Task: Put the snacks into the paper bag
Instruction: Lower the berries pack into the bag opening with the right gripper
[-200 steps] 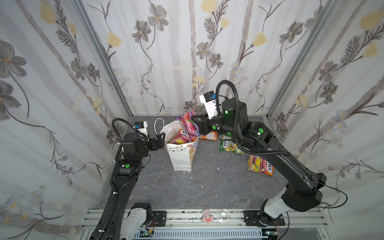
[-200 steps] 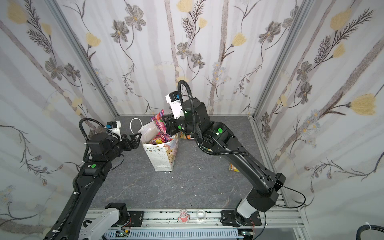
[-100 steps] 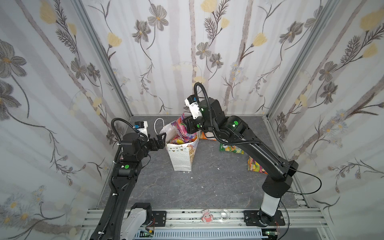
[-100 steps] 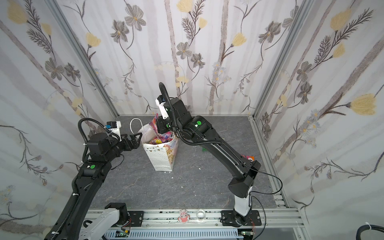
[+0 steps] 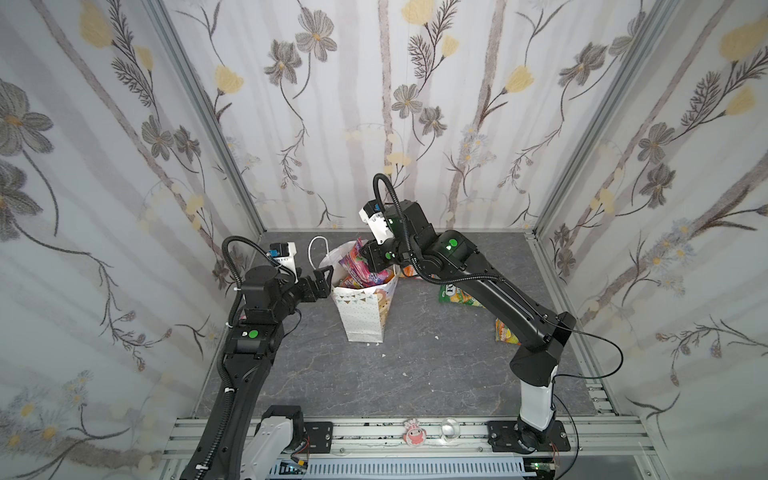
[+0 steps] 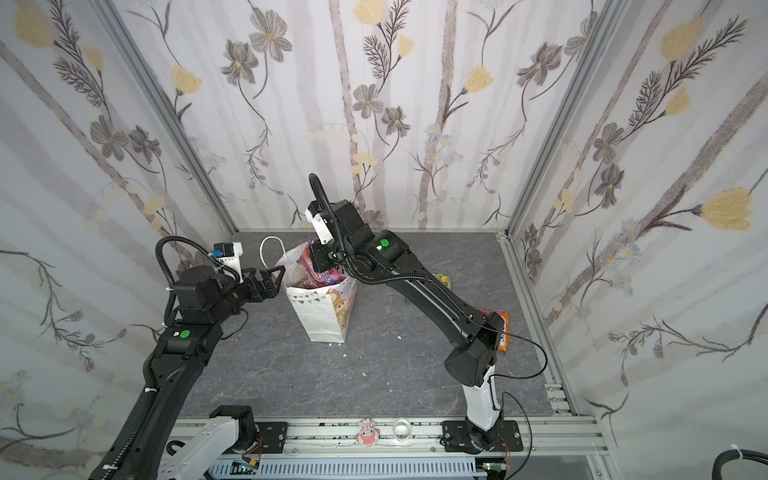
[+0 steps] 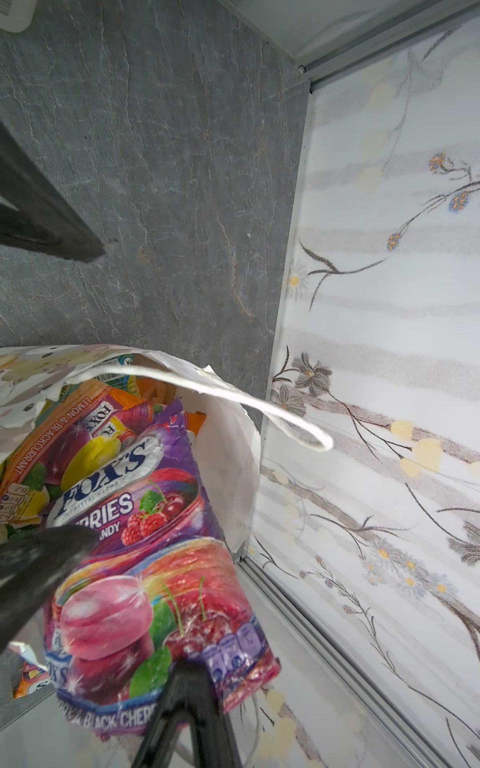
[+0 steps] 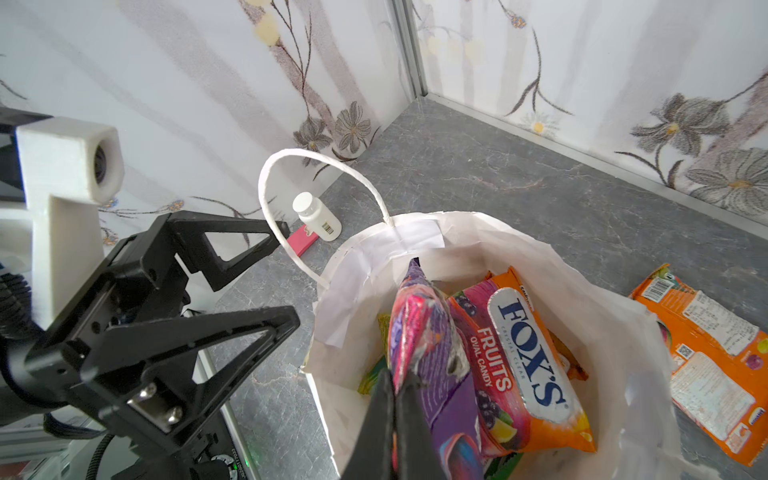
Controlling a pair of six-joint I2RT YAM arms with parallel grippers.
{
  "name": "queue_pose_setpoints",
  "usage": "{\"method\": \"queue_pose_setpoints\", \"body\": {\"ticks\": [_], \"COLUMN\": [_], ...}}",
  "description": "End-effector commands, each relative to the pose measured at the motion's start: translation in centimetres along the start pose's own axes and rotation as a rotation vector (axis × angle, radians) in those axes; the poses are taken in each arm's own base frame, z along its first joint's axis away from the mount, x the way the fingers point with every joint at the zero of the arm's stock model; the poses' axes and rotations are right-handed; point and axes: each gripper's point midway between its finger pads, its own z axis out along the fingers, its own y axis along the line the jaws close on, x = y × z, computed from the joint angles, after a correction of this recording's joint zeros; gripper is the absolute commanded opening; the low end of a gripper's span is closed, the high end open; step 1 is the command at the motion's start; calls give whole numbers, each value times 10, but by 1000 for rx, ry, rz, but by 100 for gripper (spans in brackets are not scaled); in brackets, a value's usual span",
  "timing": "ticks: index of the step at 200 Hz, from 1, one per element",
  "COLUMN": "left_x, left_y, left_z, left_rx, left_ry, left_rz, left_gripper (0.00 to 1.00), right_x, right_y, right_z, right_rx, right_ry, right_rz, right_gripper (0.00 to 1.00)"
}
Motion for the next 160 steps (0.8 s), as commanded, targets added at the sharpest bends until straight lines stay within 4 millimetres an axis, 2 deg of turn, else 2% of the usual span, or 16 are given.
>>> {"method": "queue_pose_setpoints", "body": {"ticks": [1, 96, 98, 103, 149, 160], "left_x": [-9, -9, -9, -9, -10, -10], "left_y": [-5, -2, -2, -1, 0, 0], "left_z": [-1, -1, -1, -1, -1, -1], "left_rx": [21, 5, 4, 3, -5, -7], "left_ry": [-33, -35, -35, -35, -37, -37], "left_rz": [15, 19, 20, 21, 20, 20], "left_gripper": [99, 98, 98, 98, 98, 98], "right_x": [-8, 8, 5, 4, 21, 20], "right_y": [12, 3, -10, -17, -32, -39], "right_z": [0, 21, 20, 21, 37, 38], "right_rx": [-76, -181, -161, -151, -109, -69], "right_ry": [-21, 59, 54, 55, 108, 104], "right_rz": [-11, 9, 21, 27, 22, 15], "right_gripper": [0, 0, 0, 0, 4, 9]}}
